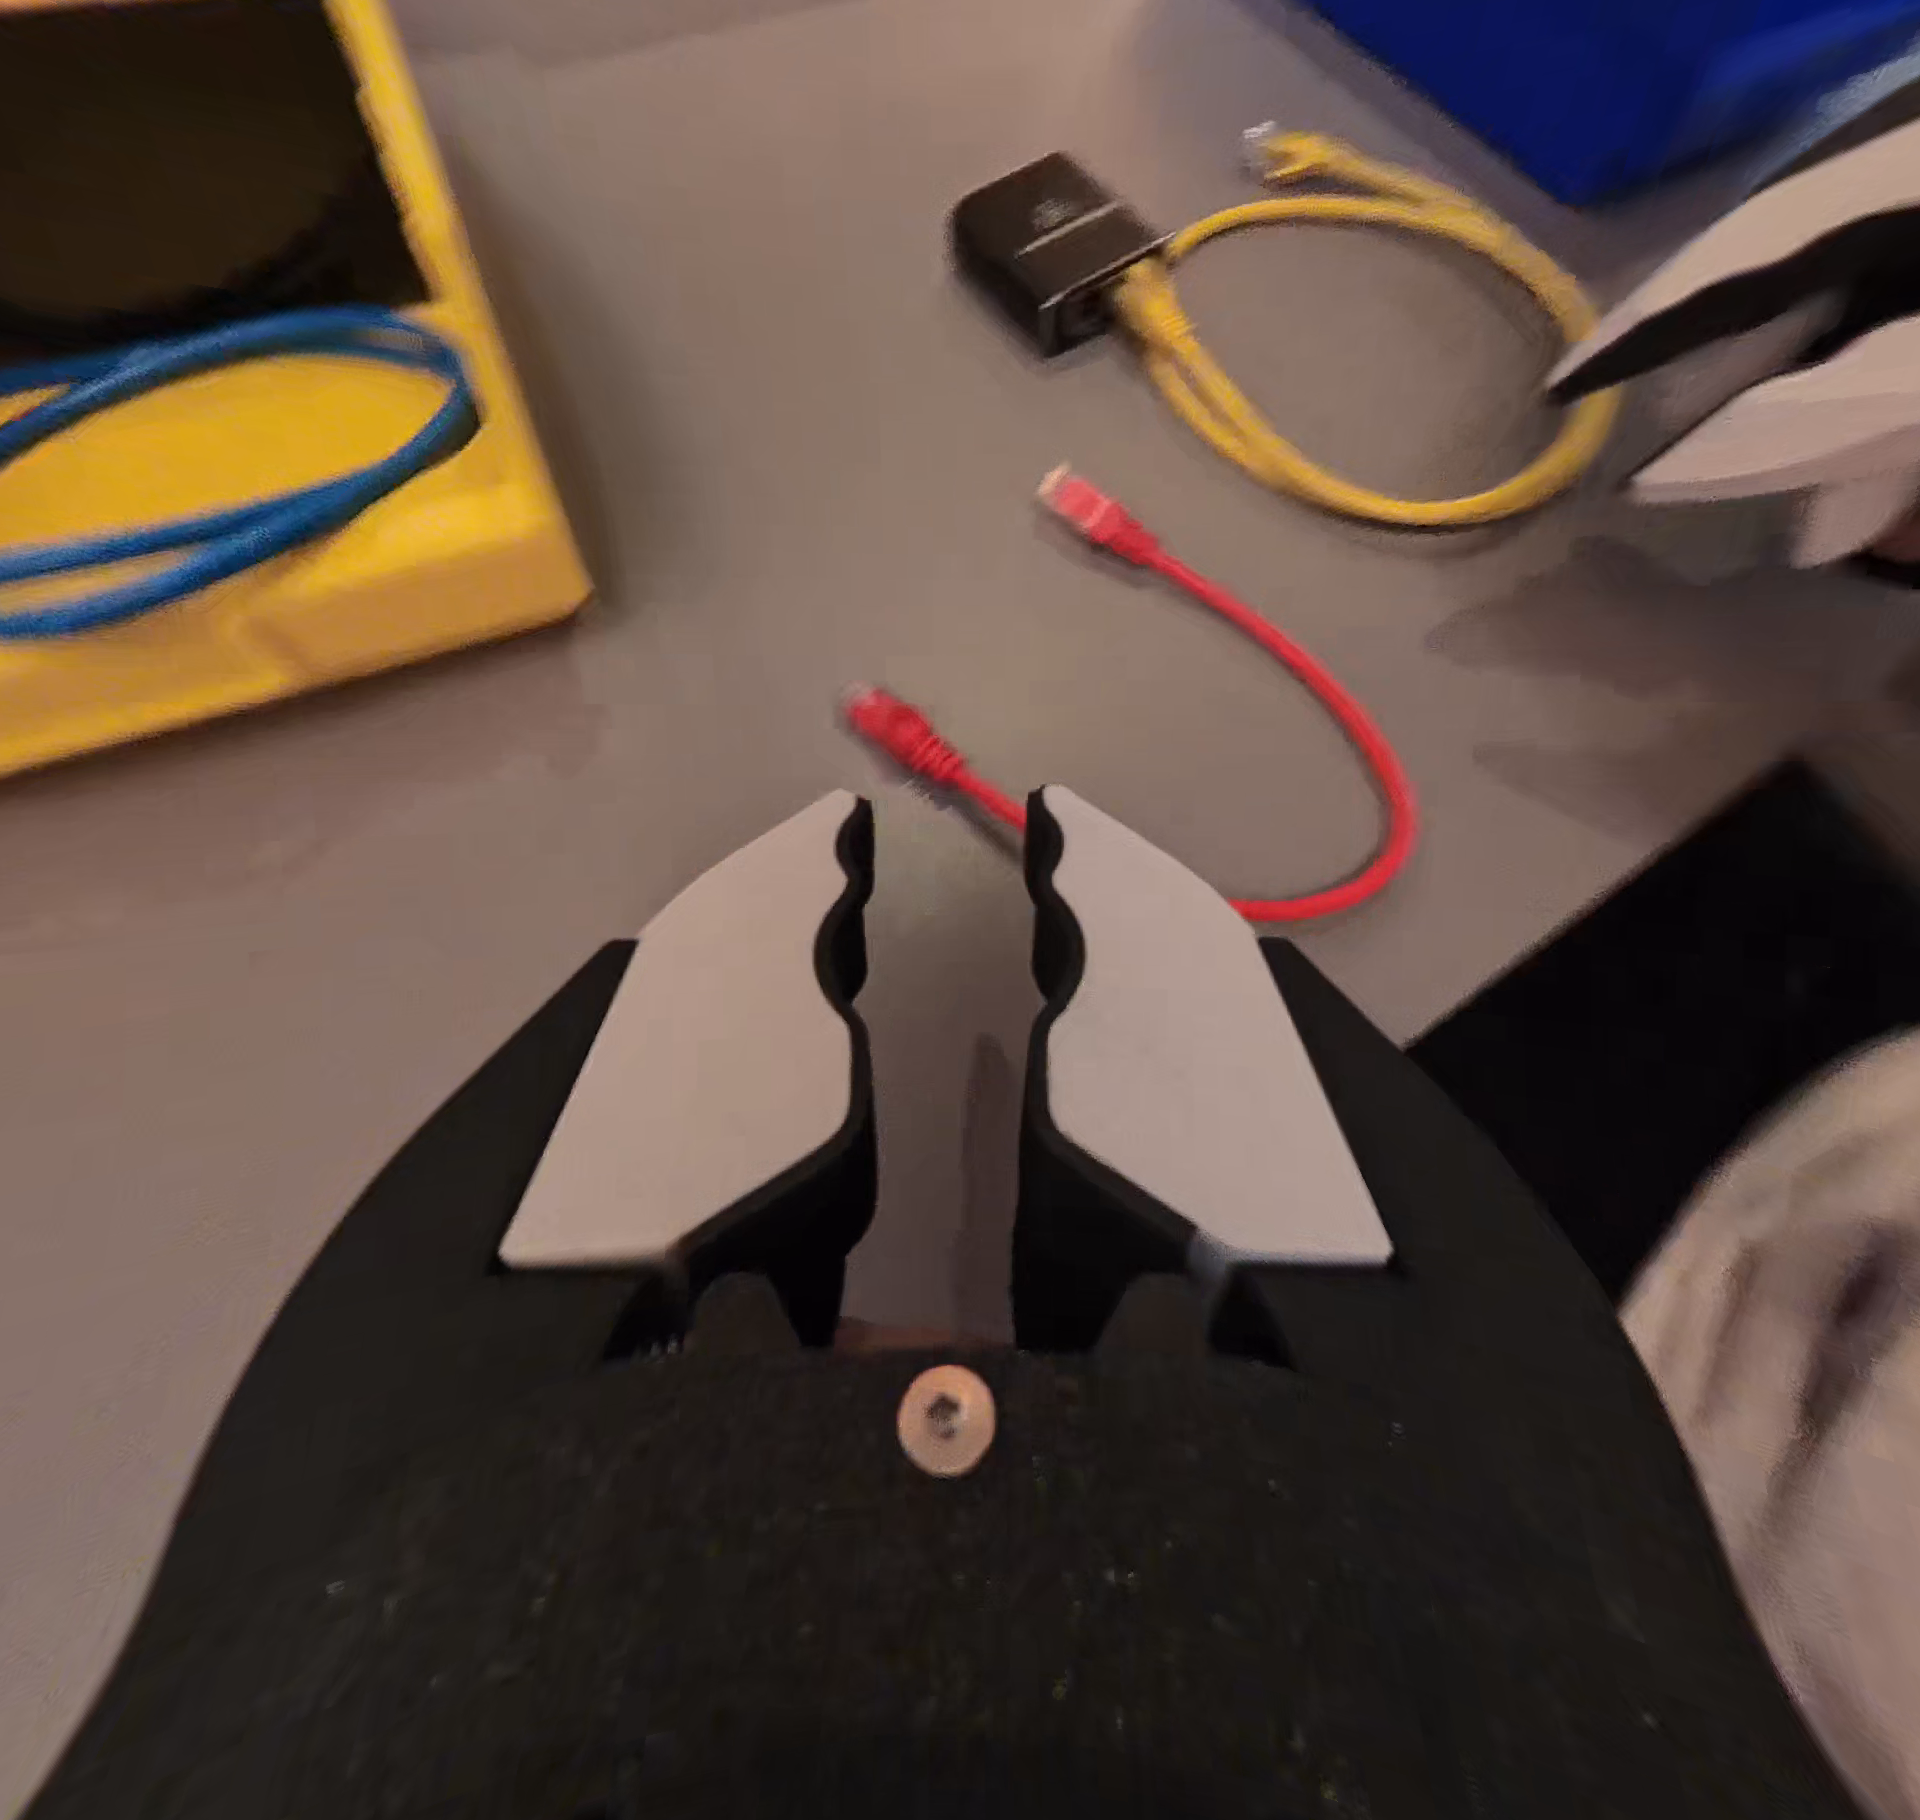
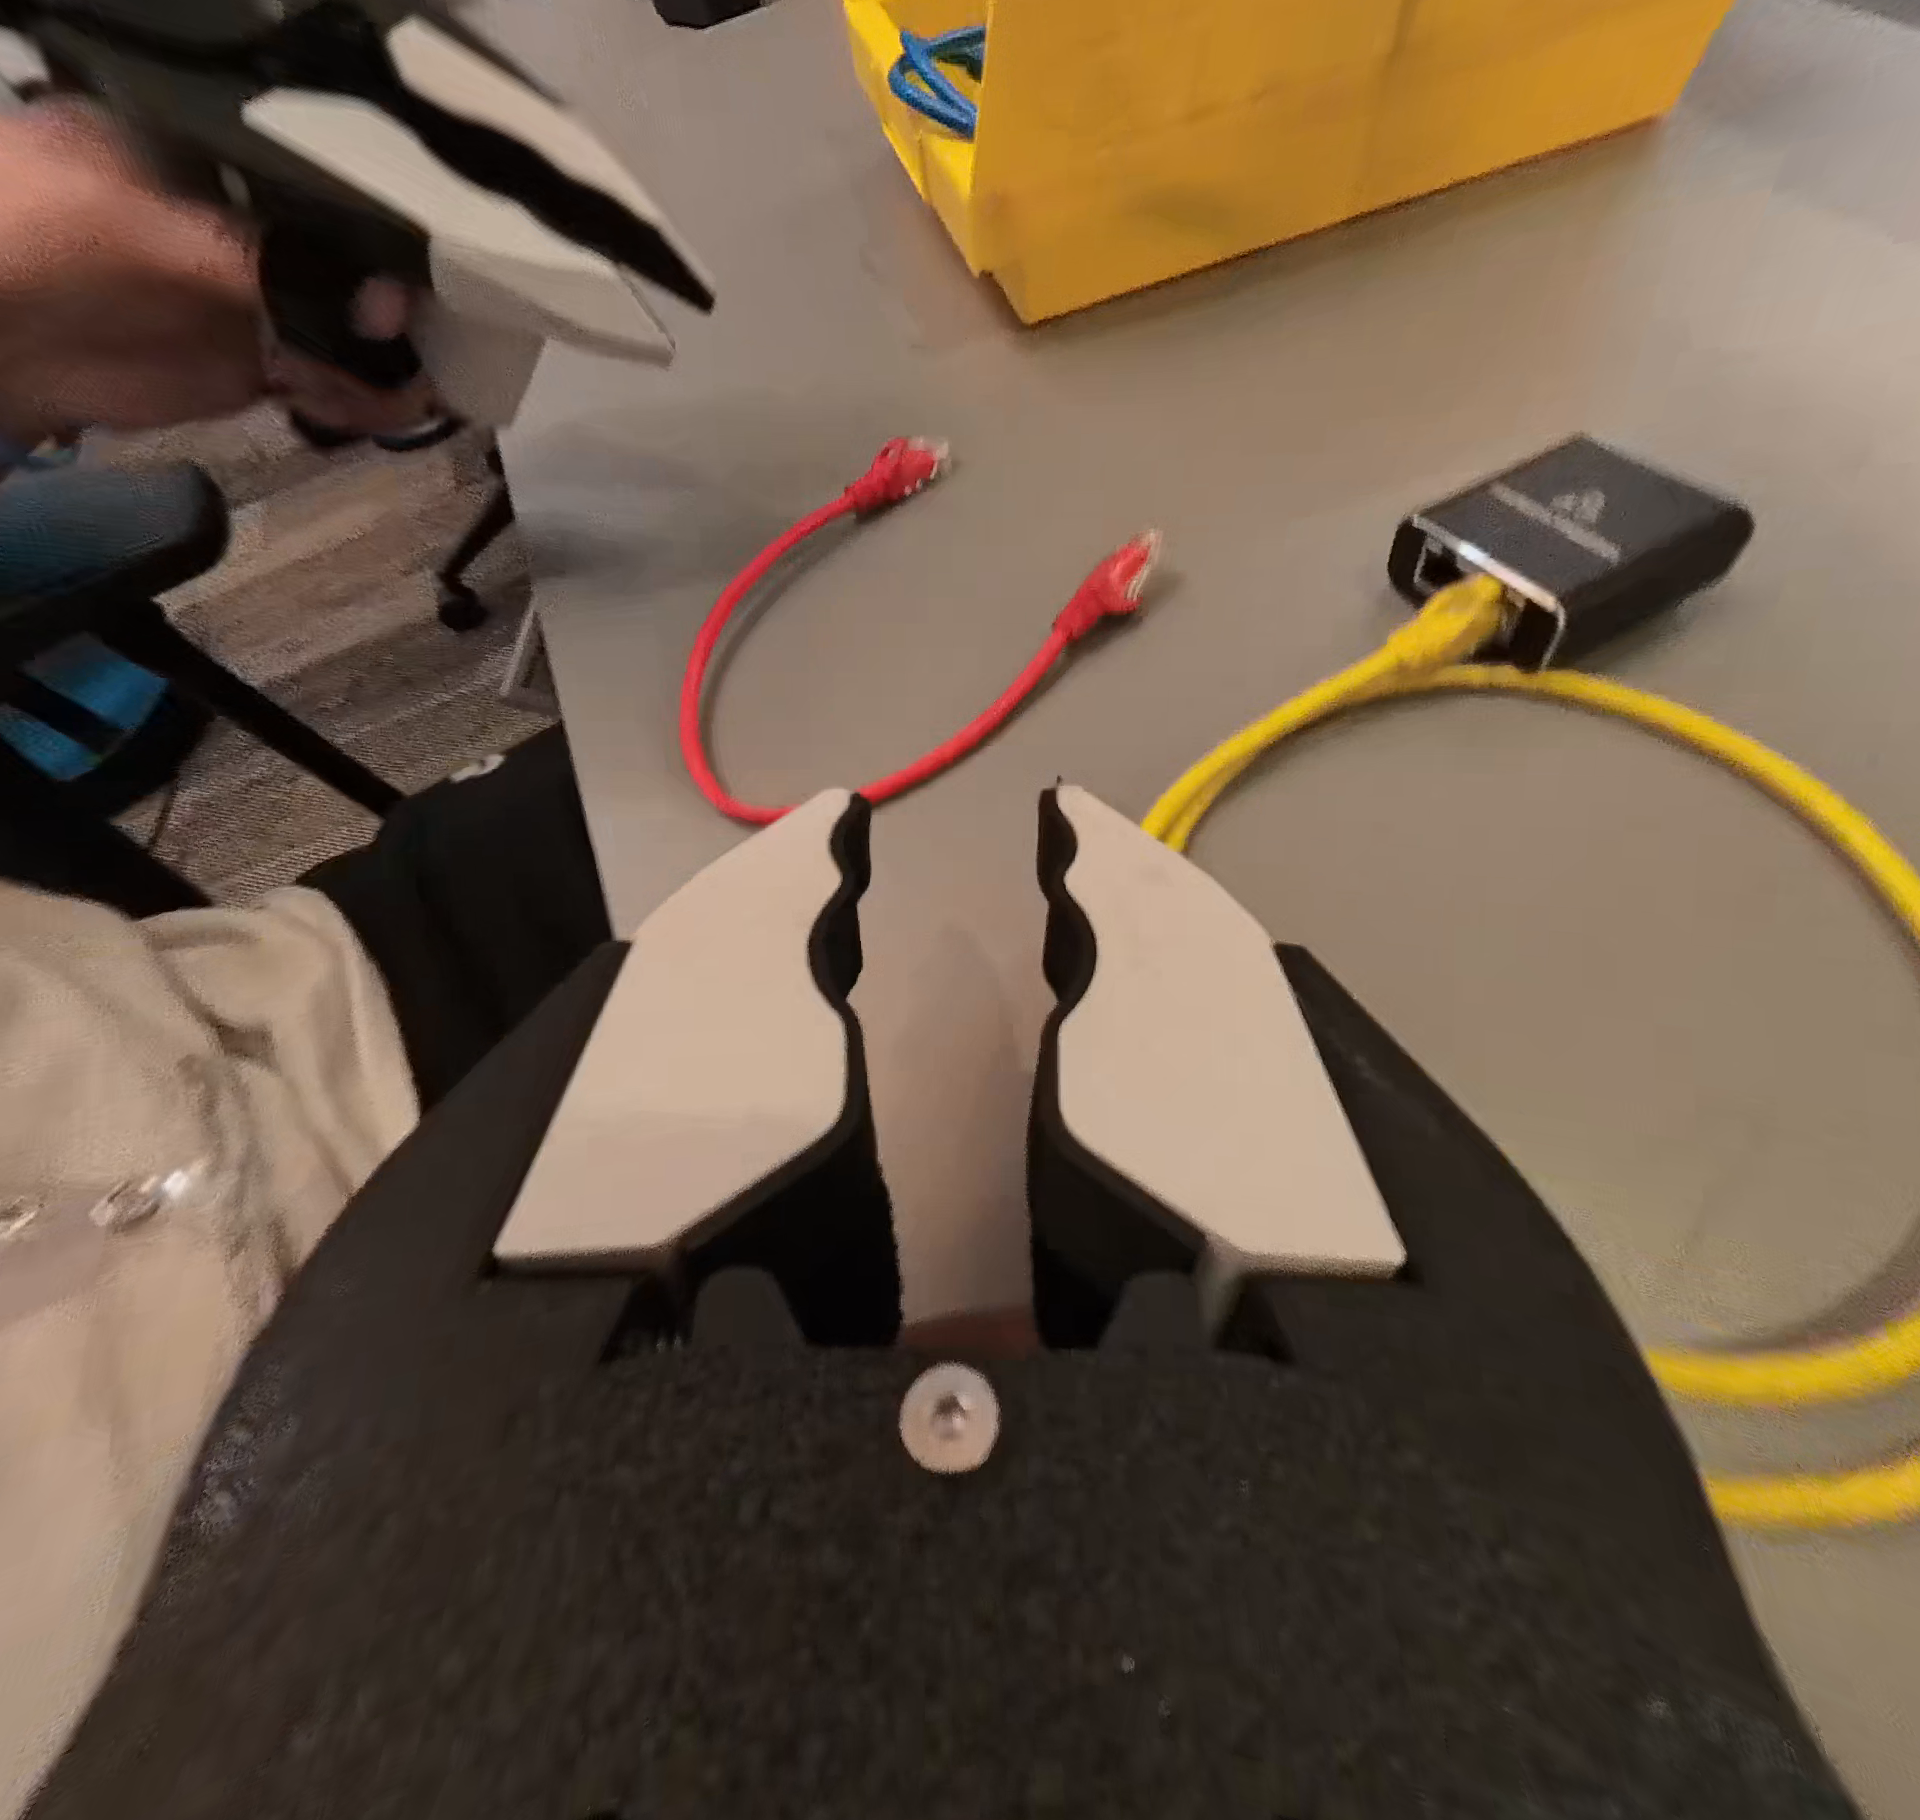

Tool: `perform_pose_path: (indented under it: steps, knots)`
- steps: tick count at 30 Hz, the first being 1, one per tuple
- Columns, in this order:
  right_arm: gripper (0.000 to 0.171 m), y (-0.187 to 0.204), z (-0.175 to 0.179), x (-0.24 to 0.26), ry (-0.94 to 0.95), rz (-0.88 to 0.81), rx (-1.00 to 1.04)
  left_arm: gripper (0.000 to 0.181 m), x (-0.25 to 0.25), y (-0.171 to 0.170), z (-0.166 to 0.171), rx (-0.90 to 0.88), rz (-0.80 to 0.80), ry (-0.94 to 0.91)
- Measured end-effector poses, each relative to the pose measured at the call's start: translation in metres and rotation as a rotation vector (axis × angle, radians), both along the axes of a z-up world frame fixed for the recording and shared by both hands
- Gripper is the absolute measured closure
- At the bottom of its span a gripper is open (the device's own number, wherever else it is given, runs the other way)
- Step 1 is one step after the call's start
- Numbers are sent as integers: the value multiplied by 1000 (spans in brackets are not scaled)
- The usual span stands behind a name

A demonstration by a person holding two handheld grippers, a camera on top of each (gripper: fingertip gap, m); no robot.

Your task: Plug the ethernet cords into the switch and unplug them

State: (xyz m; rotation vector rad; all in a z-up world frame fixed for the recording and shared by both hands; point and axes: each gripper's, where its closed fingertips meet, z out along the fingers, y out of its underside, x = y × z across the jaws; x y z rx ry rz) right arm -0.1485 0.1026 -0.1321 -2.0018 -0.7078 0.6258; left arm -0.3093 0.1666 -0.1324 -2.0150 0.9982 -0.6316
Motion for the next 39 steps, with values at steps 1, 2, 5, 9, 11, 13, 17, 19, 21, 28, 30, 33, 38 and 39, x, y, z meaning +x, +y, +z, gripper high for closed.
perform_pose_path:
  steps: [1, 2, 5, 9, 11, 13, 17, 19, 21, 28, 30, 33, 38, 39]
  knots:
    - [141, 9, 2, -7, -18, 6, 8, 154, -8, 4, -10, 24, 65, 34]
    - [141, 16, 5, -15, -33, 24, 18, 154, -17, 9, -19, 49, 134, 72]
    - [143, 25, 11, -35, -24, 81, 42, 142, -34, 24, -25, 8, 233, 89]
    - [144, 17, 10, -46, 60, 123, 19, 130, -68, 72, -31, -114, 370, 97]
    - [144, 11, 3, -45, 62, 131, -3, 128, -70, 92, -24, -227, 408, -37]
    - [144, 6, -3, -42, 44, 140, -22, 124, -62, 104, -8, -361, 399, -222]
    - [144, -5, -7, -41, 46, 164, -41, 120, -55, 130, 11, -515, 449, -444]
    - [144, -8, -9, -41, 40, 176, -52, 121, -56, 142, 11, -520, 493, -465]
    - [144, -11, -12, -40, 23, 181, -53, 121, -57, 147, 6, -506, 521, -437]
    - [144, -18, -17, -34, 17, 189, -68, 153, -49, 148, 3, -434, 534, -420]
    - [144, -18, -16, -34, 31, 187, -74, 156, -51, 154, 4, -421, 546, -420]
    - [144, -18, -15, -34, 39, 191, -78, 161, -46, 160, 5, -468, 536, -499]
    - [144, -19, -20, -34, 21, 196, -91, 181, -36, 159, 25, -344, 446, -556]
    - [144, -20, -20, -34, 16, 197, -90, 181, -34, 156, 34, -272, 407, -528]
